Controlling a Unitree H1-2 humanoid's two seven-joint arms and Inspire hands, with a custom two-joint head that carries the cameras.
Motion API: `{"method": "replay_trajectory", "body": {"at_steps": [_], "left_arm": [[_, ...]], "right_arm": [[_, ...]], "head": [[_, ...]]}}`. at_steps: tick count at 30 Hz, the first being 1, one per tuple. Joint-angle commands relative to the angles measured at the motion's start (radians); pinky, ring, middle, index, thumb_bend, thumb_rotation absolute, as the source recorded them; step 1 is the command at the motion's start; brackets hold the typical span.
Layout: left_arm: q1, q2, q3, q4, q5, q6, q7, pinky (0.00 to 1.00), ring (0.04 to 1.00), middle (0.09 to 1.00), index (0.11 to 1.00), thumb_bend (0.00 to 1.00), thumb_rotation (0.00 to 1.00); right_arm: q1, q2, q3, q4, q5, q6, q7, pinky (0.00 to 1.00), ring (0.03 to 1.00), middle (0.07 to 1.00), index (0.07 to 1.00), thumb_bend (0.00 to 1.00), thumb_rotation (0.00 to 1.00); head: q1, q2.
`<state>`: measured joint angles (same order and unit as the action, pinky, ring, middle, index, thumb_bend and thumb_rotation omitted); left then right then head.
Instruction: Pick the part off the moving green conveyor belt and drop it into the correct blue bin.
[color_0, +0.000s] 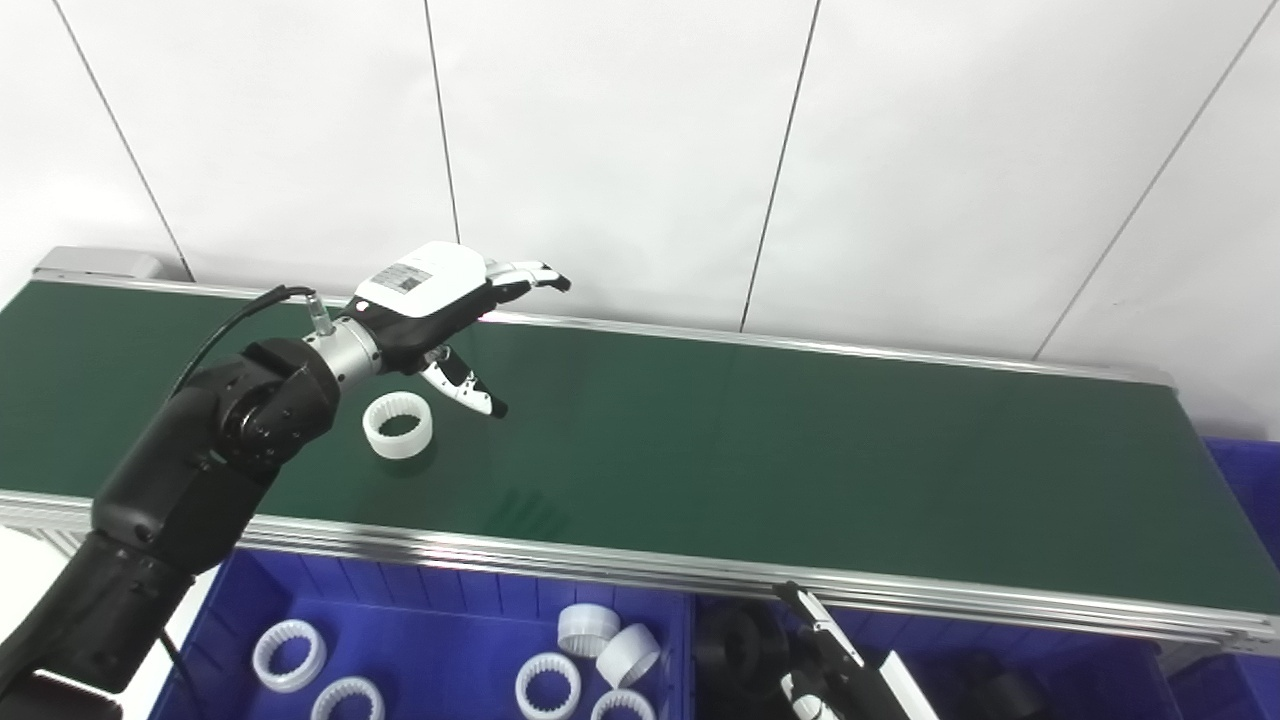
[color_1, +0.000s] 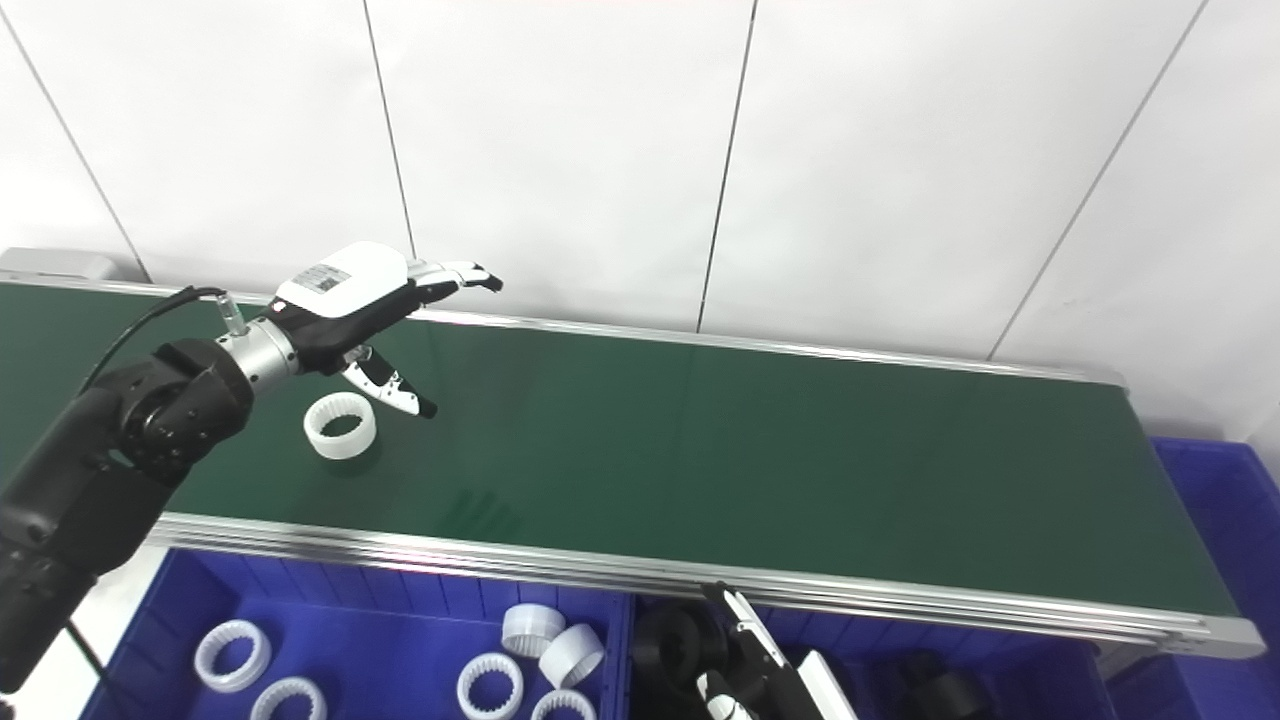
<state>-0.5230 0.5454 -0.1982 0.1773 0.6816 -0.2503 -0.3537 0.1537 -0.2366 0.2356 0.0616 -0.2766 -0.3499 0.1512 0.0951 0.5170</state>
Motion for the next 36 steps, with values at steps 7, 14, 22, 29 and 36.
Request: {"method": "replay_trajectory", "body": {"at_steps": [7,14,22,29,36], "left_arm": [[-0.071,0.011,-0.019,0.102,0.033,0.017,0.072,0.76,0.889,0.934,0.894,0.86,0.08],[-0.054,-0.036,-0.075,0.245,0.132,-0.014,0.303,0.71,0.828,0.894,0.880,0.89,0.09],[-0.028,-0.116,-0.165,0.331,0.253,0.058,0.484,0.72,0.830,0.894,0.881,0.91,0.08],[-0.039,-0.135,-0.191,0.357,0.255,0.091,0.487,0.73,0.842,0.898,0.884,0.93,0.08],[-0.052,-0.137,-0.208,0.356,0.252,0.120,0.456,0.74,0.851,0.911,0.890,0.93,0.10]], "right_arm": [[-0.009,-0.007,-0.008,-0.037,0.027,-0.042,0.001,0.88,0.956,0.988,0.963,0.29,0.85],[-0.012,-0.008,-0.009,-0.038,0.027,-0.040,0.002,0.89,0.956,0.983,0.957,0.31,0.86],[-0.003,-0.019,-0.012,-0.059,0.028,-0.030,0.006,0.89,0.954,0.986,0.960,0.33,0.89],[-0.002,-0.019,-0.012,-0.067,0.030,-0.023,0.009,0.89,0.953,0.986,0.959,0.31,0.87],[0.002,-0.018,-0.012,-0.078,0.028,-0.013,0.010,0.89,0.954,0.987,0.960,0.32,0.89]], "head": [[0.001,0.001],[-0.003,0.002],[-0.007,0.009],[-0.007,0.015],[-0.007,0.025]]}}
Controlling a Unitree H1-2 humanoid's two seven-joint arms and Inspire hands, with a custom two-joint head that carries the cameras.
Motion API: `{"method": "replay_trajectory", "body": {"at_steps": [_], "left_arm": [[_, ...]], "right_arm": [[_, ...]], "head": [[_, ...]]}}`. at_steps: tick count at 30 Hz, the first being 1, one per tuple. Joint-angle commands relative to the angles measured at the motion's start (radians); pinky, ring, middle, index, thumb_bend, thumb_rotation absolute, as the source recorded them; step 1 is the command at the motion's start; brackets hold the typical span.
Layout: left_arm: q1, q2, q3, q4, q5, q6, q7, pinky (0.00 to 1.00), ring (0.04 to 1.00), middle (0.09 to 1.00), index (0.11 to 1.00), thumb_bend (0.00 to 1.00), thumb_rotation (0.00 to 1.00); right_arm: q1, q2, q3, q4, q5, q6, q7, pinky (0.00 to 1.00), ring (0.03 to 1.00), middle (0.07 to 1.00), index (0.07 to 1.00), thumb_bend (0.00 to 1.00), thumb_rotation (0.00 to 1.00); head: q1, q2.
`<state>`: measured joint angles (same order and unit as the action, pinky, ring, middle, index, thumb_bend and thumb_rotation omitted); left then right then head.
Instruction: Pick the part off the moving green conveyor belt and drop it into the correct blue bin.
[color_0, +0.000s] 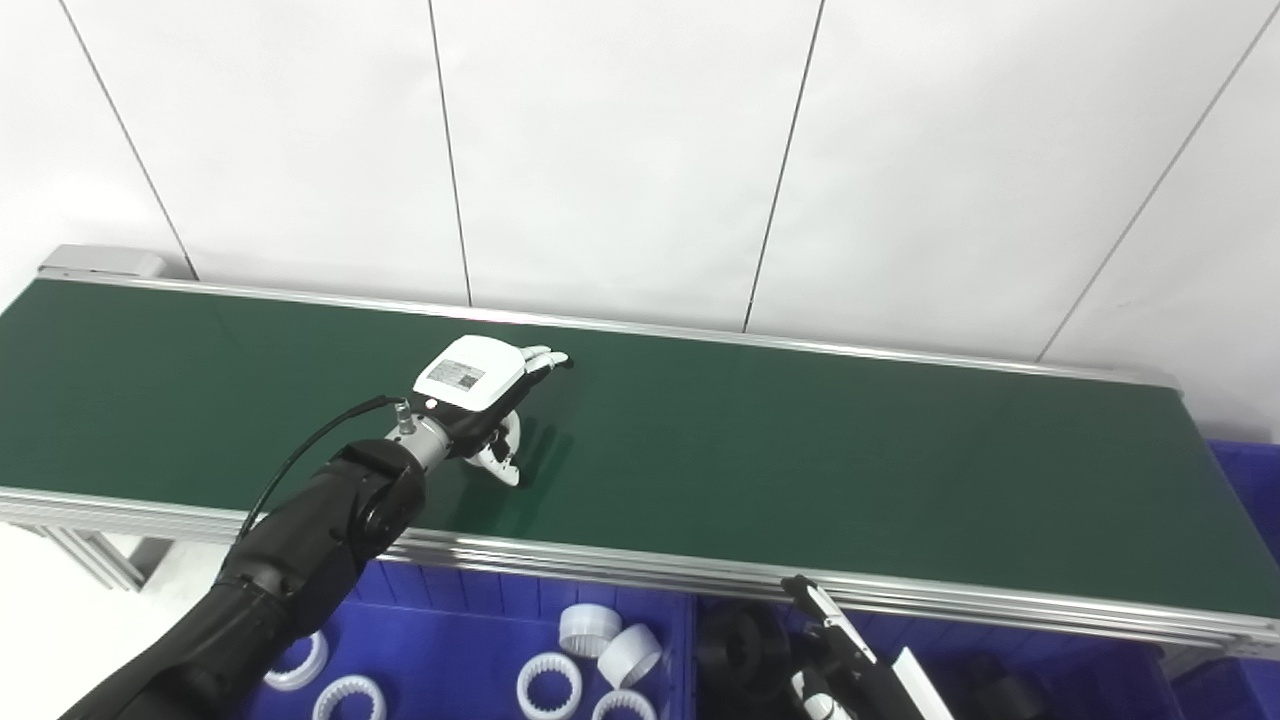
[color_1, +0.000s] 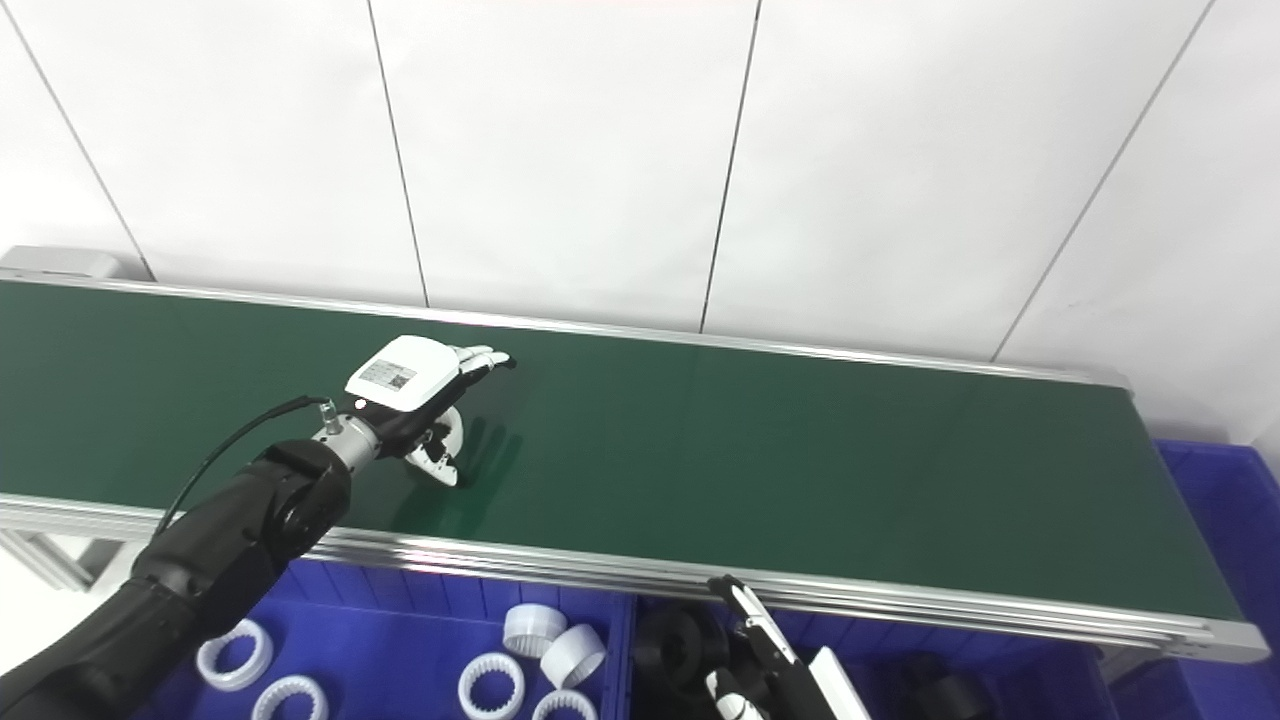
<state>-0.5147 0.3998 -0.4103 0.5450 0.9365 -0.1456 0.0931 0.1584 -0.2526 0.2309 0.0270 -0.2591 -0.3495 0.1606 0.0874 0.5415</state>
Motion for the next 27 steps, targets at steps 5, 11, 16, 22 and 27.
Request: {"method": "replay_trajectory", "body": {"at_steps": [5,11,16,22,27], "left_arm": [[-0.066,0.014,-0.003,-0.011,-0.011,0.018,-0.018,0.70,0.850,0.918,0.890,0.94,0.10],[-0.068,0.011,-0.008,-0.016,-0.015,0.042,-0.070,0.66,0.847,0.924,0.893,0.94,0.04],[-0.081,0.009,-0.016,-0.031,-0.028,0.085,-0.158,0.62,0.832,0.932,0.864,0.88,0.00],[-0.107,-0.017,-0.057,-0.004,-0.009,0.108,-0.170,0.47,0.658,0.814,0.752,0.83,0.00],[-0.140,-0.051,-0.102,0.040,0.015,0.124,-0.176,0.36,0.558,0.735,0.695,0.85,0.00]], "right_arm": [[-0.002,0.000,-0.006,-0.048,0.006,-0.008,0.001,0.89,0.954,0.985,0.959,0.31,0.89],[-0.001,0.000,-0.007,-0.059,0.009,-0.004,0.004,0.89,0.958,0.986,0.960,0.30,0.88],[0.003,0.000,-0.012,-0.074,0.017,0.008,0.013,0.89,0.954,0.987,0.959,0.29,0.87],[-0.004,0.000,-0.014,-0.068,0.010,0.004,0.015,0.89,0.954,0.984,0.954,0.29,0.86],[-0.016,0.002,-0.015,-0.061,0.003,-0.001,0.012,0.89,0.956,0.978,0.949,0.29,0.86]], "head": [[0.000,0.002],[-0.007,0.012],[-0.009,0.014],[-0.013,0.017],[-0.015,0.017]]}}
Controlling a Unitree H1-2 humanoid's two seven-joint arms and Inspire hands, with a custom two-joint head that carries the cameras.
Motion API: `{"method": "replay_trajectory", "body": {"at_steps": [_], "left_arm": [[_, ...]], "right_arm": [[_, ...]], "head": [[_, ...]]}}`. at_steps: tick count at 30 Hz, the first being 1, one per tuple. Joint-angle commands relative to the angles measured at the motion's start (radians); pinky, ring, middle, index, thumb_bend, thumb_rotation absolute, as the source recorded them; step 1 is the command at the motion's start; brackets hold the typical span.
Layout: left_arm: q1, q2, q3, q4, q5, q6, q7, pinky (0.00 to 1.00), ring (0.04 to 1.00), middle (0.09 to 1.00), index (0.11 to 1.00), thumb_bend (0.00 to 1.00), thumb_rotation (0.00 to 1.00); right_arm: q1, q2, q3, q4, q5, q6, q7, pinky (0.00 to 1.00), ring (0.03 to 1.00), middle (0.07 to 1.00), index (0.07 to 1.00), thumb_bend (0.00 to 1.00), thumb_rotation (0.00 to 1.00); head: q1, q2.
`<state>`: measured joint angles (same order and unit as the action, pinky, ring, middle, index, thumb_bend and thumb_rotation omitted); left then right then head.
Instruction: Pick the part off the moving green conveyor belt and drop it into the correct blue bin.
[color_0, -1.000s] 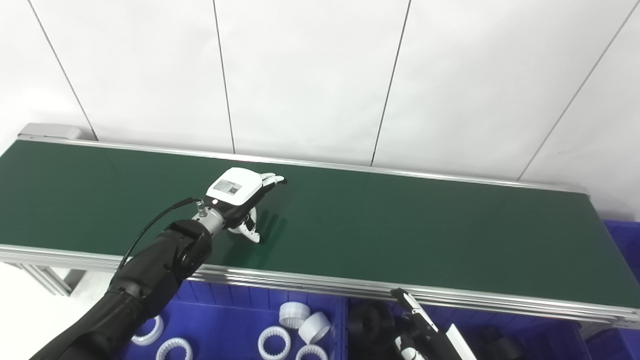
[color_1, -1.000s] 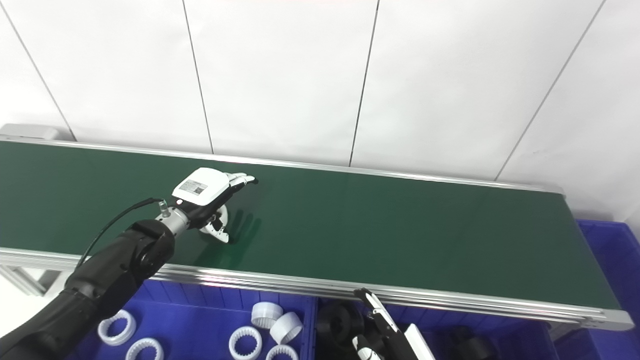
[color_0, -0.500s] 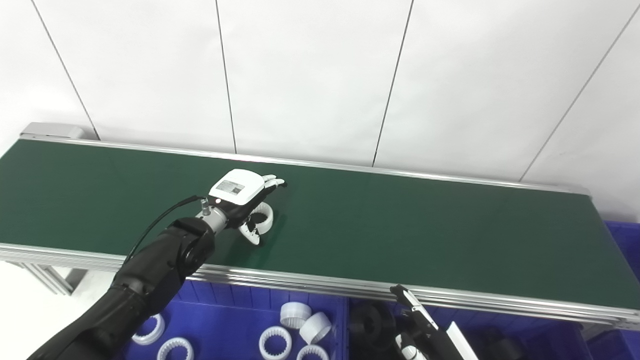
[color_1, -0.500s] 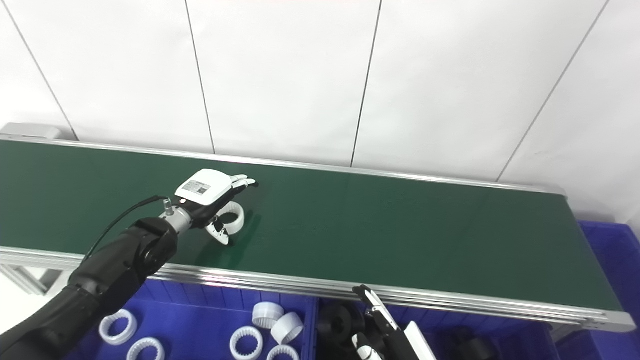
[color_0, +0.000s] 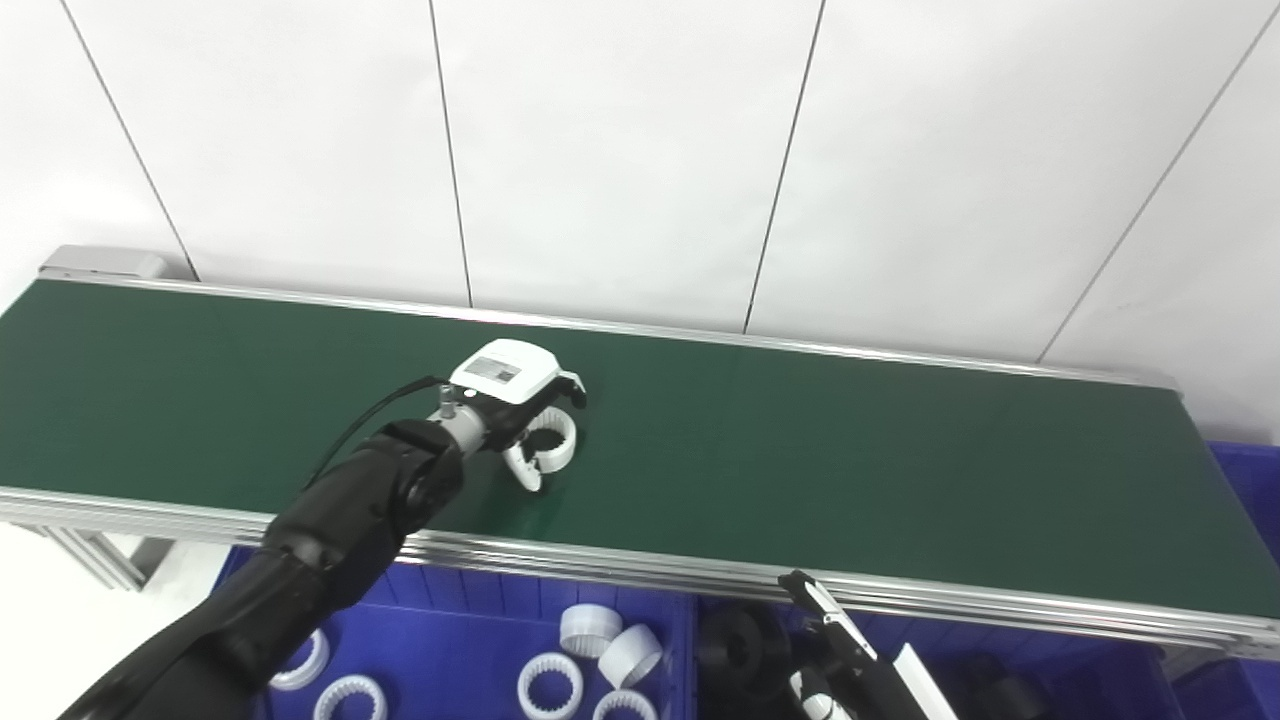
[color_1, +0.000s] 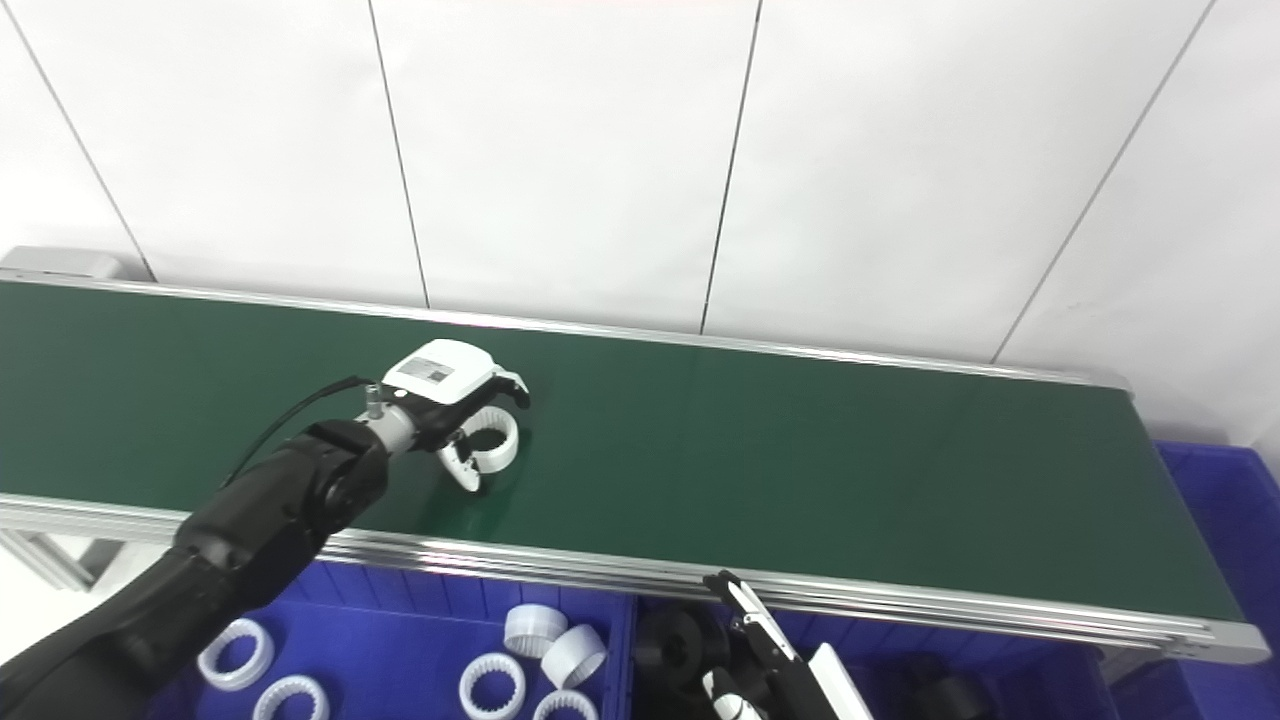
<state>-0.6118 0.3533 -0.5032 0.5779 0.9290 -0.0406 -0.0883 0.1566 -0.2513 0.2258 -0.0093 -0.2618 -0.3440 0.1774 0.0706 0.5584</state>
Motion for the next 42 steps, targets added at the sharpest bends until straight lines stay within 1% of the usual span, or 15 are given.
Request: {"method": "replay_trajectory", "body": {"at_steps": [1,3,7,11,12,13,16,19,25,28,29,30,32,36,42], "left_arm": [[-0.051,-0.013,-0.021,0.021,0.026,0.018,0.010,0.33,0.533,0.715,0.680,0.85,0.00],[-0.065,-0.032,-0.039,0.052,0.026,0.009,0.029,0.29,0.482,0.673,0.649,0.85,0.00],[-0.088,-0.062,-0.064,0.110,0.022,-0.005,0.049,0.31,0.525,0.701,0.632,0.85,0.00],[-0.100,-0.076,-0.089,0.127,0.019,-0.004,0.052,0.30,0.517,0.687,0.558,0.82,0.00],[-0.101,-0.076,-0.091,0.125,0.016,-0.004,0.051,0.29,0.509,0.681,0.523,0.67,0.02],[-0.102,-0.075,-0.090,0.124,0.006,-0.012,0.049,0.28,0.504,0.677,0.501,0.58,0.03],[-0.108,-0.075,-0.086,0.130,-0.014,-0.035,0.051,0.29,0.491,0.657,0.483,0.52,0.03],[-0.113,-0.075,-0.075,0.134,-0.040,-0.063,0.061,0.30,0.480,0.644,0.478,0.51,0.02],[-0.118,-0.071,-0.055,0.130,-0.080,-0.083,0.060,0.32,0.461,0.636,0.476,0.49,0.00],[-0.120,-0.072,-0.052,0.132,-0.094,-0.086,0.061,0.31,0.459,0.616,0.473,0.49,0.00],[-0.120,-0.072,-0.050,0.134,-0.099,-0.087,0.060,0.31,0.458,0.545,0.472,0.50,0.00],[-0.121,-0.072,-0.050,0.134,-0.104,-0.090,0.059,0.31,0.457,0.511,0.472,0.50,0.00],[-0.123,-0.071,-0.050,0.137,-0.112,-0.099,0.060,0.31,0.457,0.501,0.472,0.50,0.00],[-0.124,-0.067,-0.049,0.140,-0.122,-0.119,0.069,0.32,0.455,0.525,0.457,0.50,0.00],[-0.123,-0.055,-0.032,0.110,-0.133,-0.103,0.044,0.29,0.469,0.525,0.449,0.50,0.00]], "right_arm": [[-0.017,0.000,-0.009,-0.026,0.005,-0.006,-0.004,0.90,0.959,0.978,0.951,0.29,0.86],[-0.019,-0.001,-0.009,-0.030,0.006,0.000,-0.002,0.90,0.961,0.979,0.954,0.28,0.87],[-0.018,0.002,-0.009,-0.036,-0.003,0.001,-0.006,0.91,0.962,0.979,0.954,0.28,0.88],[-0.012,0.002,-0.011,-0.050,-0.010,0.010,-0.006,0.90,0.961,0.979,0.952,0.27,0.87],[-0.011,0.002,-0.012,-0.051,-0.011,0.011,-0.005,0.90,0.961,0.979,0.952,0.26,0.87],[-0.011,0.001,-0.014,-0.052,-0.007,0.010,-0.005,0.90,0.961,0.980,0.952,0.26,0.86],[-0.011,0.001,-0.017,-0.053,-0.002,0.009,-0.006,0.90,0.961,0.980,0.953,0.25,0.83],[-0.011,0.001,-0.018,-0.059,0.001,0.015,-0.001,0.89,0.957,0.978,0.954,0.24,0.83],[-0.014,-0.001,-0.017,-0.065,0.000,0.023,0.002,0.89,0.956,0.977,0.953,0.25,0.84],[-0.013,-0.002,-0.018,-0.065,-0.002,0.021,0.000,0.90,0.958,0.975,0.953,0.24,0.81],[-0.013,-0.002,-0.018,-0.065,-0.001,0.020,0.000,0.90,0.958,0.975,0.954,0.24,0.81],[-0.013,-0.003,-0.018,-0.064,0.000,0.020,0.001,0.90,0.960,0.976,0.954,0.25,0.83],[-0.013,-0.004,-0.018,-0.064,0.003,0.021,0.003,0.90,0.960,0.977,0.954,0.25,0.84],[-0.013,-0.003,-0.018,-0.071,-0.001,0.028,0.004,0.89,0.955,0.976,0.951,0.25,0.84],[-0.014,-0.002,-0.017,-0.070,-0.002,0.028,0.003,0.90,0.958,0.976,0.952,0.24,0.83]], "head": [[0.001,0.000],[-0.001,-0.002],[-0.009,0.002],[-0.013,0.003],[-0.013,0.003],[-0.013,0.004],[-0.013,0.004],[-0.011,0.006],[-0.013,0.009],[-0.014,0.010],[-0.014,0.010],[-0.014,0.010],[-0.014,0.011],[-0.014,0.011],[-0.013,0.014]]}}
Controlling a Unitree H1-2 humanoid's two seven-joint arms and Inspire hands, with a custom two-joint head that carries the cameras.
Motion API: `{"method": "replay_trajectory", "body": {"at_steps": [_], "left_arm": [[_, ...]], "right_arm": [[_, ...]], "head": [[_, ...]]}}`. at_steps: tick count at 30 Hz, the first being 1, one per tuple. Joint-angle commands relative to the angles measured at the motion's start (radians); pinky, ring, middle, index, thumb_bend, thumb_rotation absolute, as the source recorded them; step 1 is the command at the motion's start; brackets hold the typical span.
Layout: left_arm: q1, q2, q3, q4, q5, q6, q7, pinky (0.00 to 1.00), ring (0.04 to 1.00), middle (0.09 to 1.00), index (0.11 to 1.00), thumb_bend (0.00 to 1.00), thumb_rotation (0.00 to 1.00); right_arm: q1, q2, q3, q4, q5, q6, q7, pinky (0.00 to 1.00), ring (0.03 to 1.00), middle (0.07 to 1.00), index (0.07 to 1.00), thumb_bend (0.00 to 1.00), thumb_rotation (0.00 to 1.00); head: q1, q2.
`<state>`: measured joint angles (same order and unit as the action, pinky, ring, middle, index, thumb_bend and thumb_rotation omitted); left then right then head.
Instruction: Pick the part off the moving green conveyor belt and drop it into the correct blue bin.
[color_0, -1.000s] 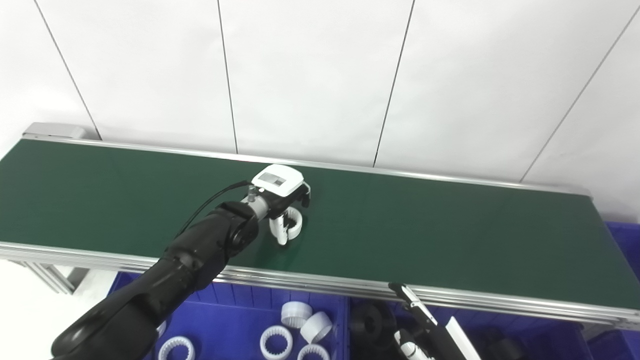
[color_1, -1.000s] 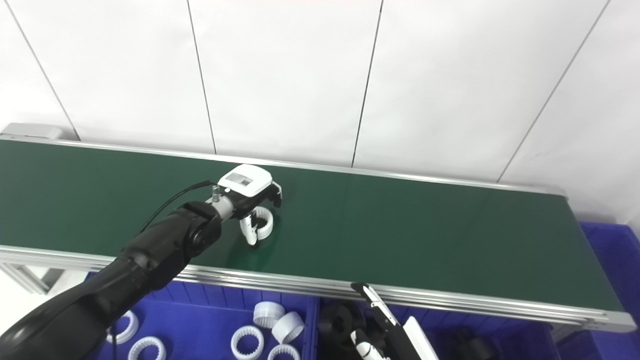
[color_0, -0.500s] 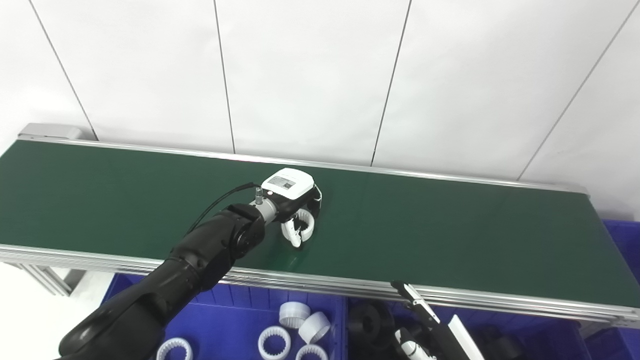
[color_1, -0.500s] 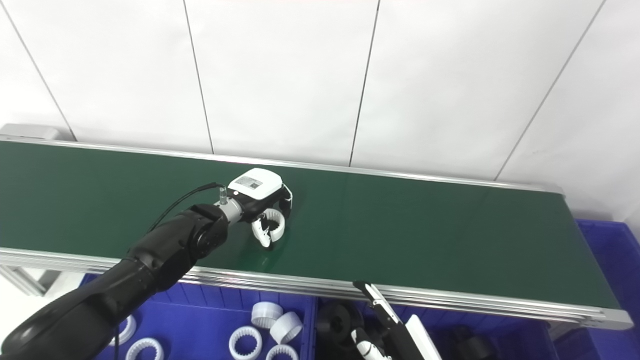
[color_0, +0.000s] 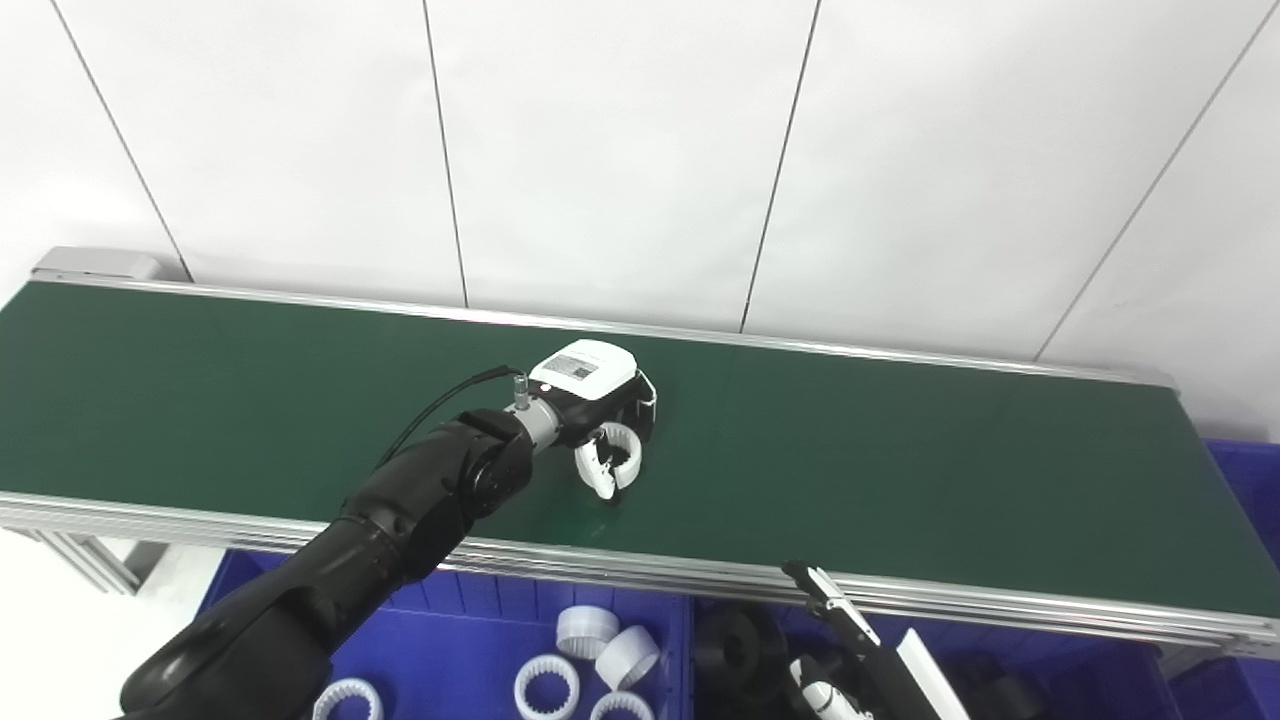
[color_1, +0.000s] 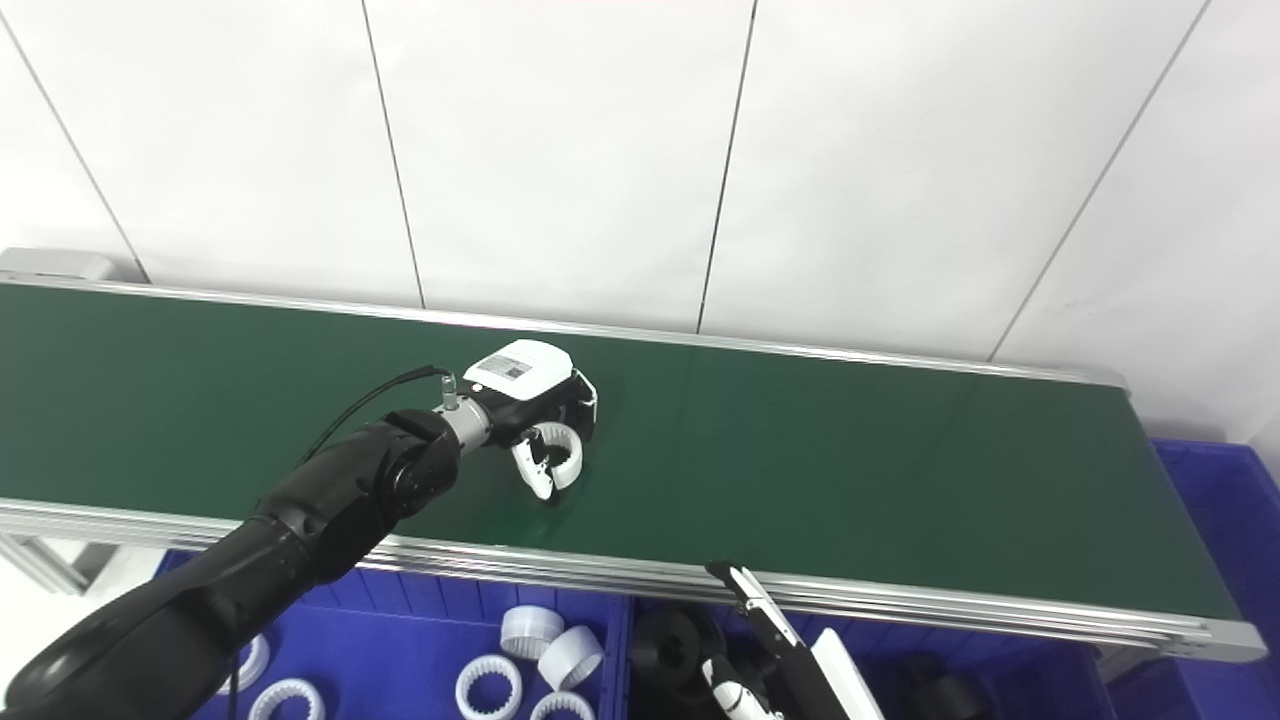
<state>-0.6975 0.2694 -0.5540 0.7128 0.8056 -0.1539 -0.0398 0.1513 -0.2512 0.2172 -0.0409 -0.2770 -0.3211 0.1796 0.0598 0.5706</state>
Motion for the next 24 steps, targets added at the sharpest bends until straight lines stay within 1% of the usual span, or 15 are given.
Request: {"method": "replay_trajectory", "body": {"at_steps": [1,6,10,13,20,24], "left_arm": [[-0.036,0.032,0.024,-0.036,-0.013,0.018,-0.015,0.29,0.469,0.526,0.450,0.50,0.00],[-0.028,0.054,0.054,-0.089,-0.026,0.016,-0.032,0.32,0.472,0.524,0.452,0.50,0.00],[-0.011,0.082,0.081,-0.180,-0.039,0.024,-0.068,0.29,0.465,0.527,0.455,0.50,0.00],[0.005,0.096,0.104,-0.238,-0.054,0.013,-0.084,0.29,0.464,0.526,0.457,0.50,0.00],[0.085,0.127,0.167,-0.459,-0.122,0.050,-0.186,0.31,0.467,0.534,0.451,0.50,0.00],[0.137,0.130,0.194,-0.559,-0.151,0.066,-0.219,0.31,0.462,0.542,0.456,0.50,0.00]], "right_arm": [[-0.009,-0.002,-0.008,-0.038,0.011,0.005,0.001,0.90,0.957,0.976,0.952,0.25,0.83],[-0.010,0.000,-0.008,-0.034,0.011,0.005,-0.001,0.90,0.959,0.976,0.952,0.25,0.82],[-0.014,0.000,-0.008,-0.031,0.012,0.003,0.000,0.89,0.956,0.975,0.951,0.25,0.82],[-0.017,-0.001,-0.007,-0.030,0.016,0.008,0.004,0.90,0.959,0.978,0.952,0.25,0.83],[-0.032,0.001,-0.004,-0.028,0.019,0.035,0.012,0.91,0.965,0.983,0.956,0.27,0.85],[-0.041,0.005,-0.001,-0.034,0.023,0.049,0.016,0.91,0.969,0.985,0.956,0.27,0.85]], "head": [[-0.003,0.002],[-0.005,0.011],[-0.006,0.018],[-0.011,0.025],[-0.034,0.050],[-0.053,0.077]]}}
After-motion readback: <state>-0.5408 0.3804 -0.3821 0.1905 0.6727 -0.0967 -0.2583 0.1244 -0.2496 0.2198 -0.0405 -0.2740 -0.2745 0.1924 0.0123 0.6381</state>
